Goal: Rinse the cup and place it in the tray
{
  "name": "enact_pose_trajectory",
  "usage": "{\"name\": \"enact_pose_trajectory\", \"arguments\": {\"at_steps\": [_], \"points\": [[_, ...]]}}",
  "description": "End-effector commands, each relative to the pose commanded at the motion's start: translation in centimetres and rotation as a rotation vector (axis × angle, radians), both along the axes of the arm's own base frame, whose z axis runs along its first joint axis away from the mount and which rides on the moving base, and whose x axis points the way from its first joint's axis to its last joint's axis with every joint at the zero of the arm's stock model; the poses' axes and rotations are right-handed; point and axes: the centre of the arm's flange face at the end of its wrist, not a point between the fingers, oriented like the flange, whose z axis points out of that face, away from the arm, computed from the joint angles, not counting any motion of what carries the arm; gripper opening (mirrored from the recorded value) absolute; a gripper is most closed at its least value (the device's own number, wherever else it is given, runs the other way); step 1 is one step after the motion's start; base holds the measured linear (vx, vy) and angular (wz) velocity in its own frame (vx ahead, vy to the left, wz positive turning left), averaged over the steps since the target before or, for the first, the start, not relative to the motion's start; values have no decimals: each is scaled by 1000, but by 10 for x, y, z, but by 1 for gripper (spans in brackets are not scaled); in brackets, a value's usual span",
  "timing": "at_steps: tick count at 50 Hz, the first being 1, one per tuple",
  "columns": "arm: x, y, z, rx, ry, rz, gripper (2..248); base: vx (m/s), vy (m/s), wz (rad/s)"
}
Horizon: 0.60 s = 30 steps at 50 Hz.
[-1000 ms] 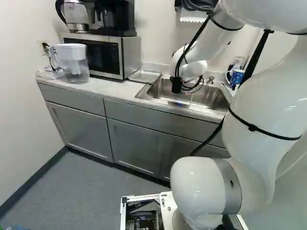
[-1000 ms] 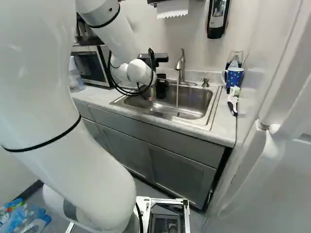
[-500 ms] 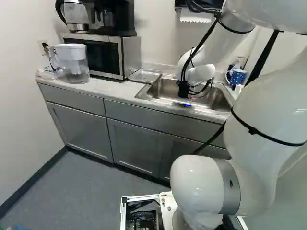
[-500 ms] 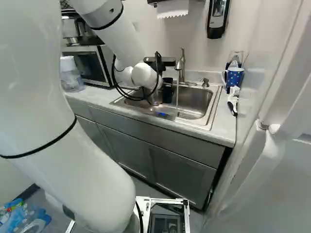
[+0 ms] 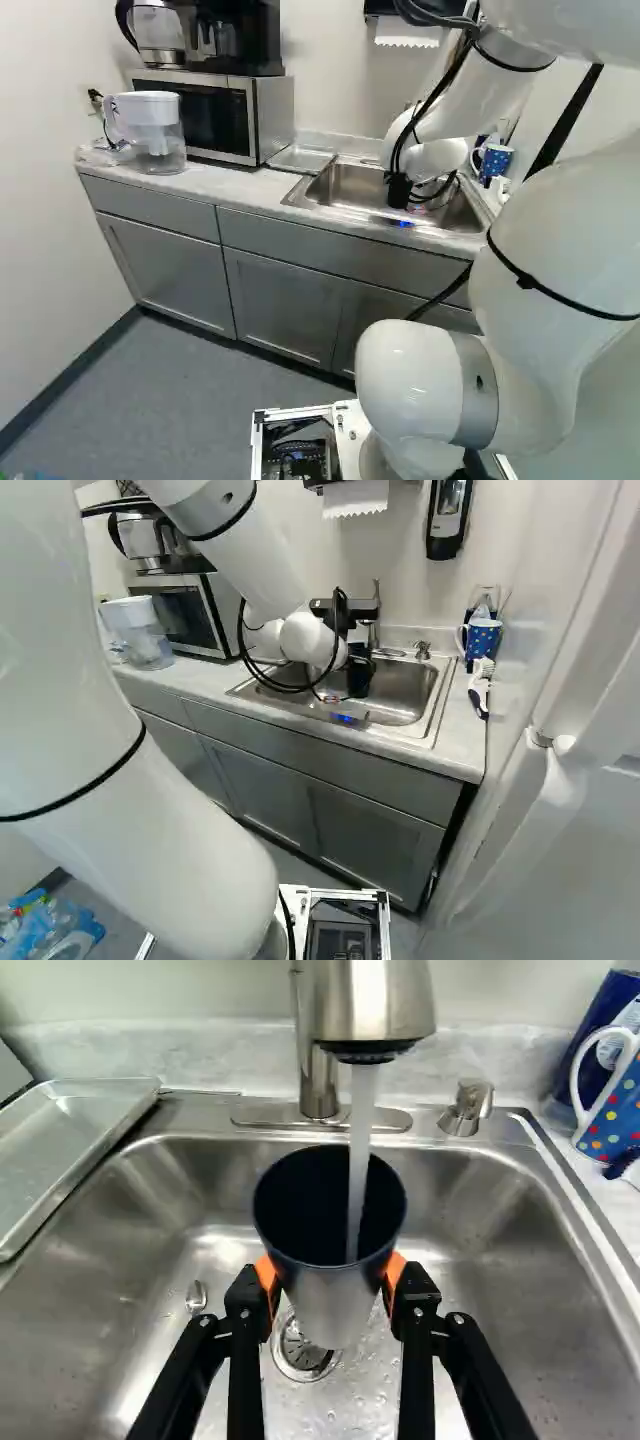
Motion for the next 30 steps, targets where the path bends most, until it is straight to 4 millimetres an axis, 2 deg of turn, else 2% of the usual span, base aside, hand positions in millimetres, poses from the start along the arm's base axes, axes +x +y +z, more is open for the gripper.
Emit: {"name": "enact_pose_trajectory", "arguments": {"at_steps": [30], "points": [[0, 0, 0, 0, 0, 0, 121, 0, 0, 0]]}}
